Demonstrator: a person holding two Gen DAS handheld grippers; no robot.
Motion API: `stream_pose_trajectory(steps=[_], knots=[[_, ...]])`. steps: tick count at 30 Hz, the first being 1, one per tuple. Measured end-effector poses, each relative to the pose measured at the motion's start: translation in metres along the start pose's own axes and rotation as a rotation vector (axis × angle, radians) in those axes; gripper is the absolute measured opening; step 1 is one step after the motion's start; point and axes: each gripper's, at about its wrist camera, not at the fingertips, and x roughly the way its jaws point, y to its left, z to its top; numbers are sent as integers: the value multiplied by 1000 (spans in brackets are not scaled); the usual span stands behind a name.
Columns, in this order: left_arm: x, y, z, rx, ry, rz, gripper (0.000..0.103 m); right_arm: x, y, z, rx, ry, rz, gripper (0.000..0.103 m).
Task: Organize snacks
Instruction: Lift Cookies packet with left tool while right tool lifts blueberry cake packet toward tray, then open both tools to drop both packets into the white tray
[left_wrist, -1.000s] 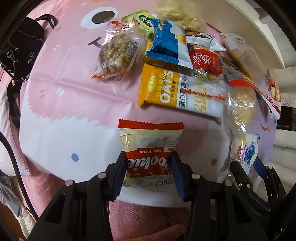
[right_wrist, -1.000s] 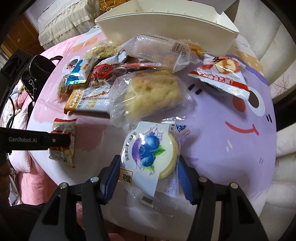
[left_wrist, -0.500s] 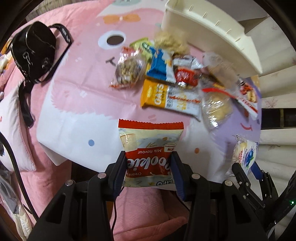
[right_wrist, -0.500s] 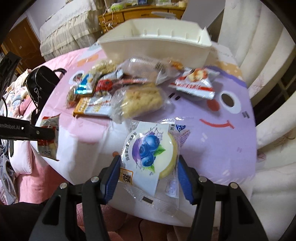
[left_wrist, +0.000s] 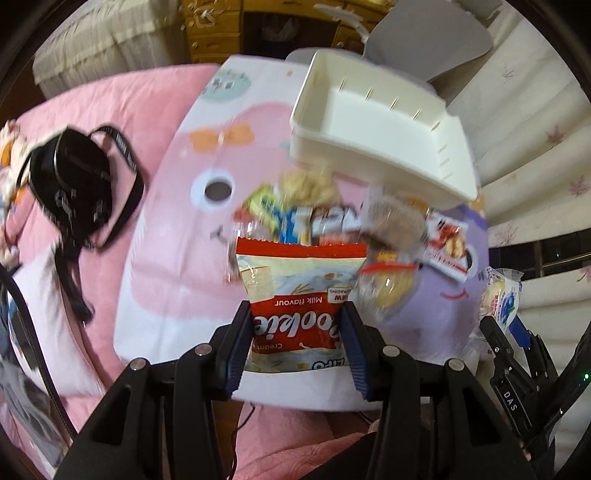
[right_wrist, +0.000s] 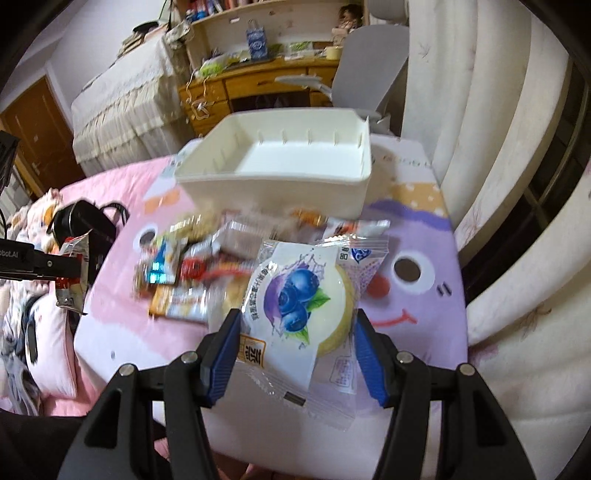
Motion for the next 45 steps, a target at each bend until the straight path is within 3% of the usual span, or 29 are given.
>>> stream_pose_trajectory(steps=[10, 23, 32, 35, 45], knots=[[-22, -19, 96, 105, -77, -19, 46, 7, -1, 74, 31, -97, -22, 59], [13, -44, 197, 188, -152, -109, 46, 46, -2, 154, 77, -184, -21, 59], [47, -62, 216, 223, -161, -211, 45, 70, -7, 187, 105, -229, -25, 60], [52, -66, 217, 209, -151, -216, 57, 79, -7, 189, 108, -190, -29, 60], [44, -72, 203, 216, -130, -152, 66, 72, -9, 179, 139, -157, -5, 61]])
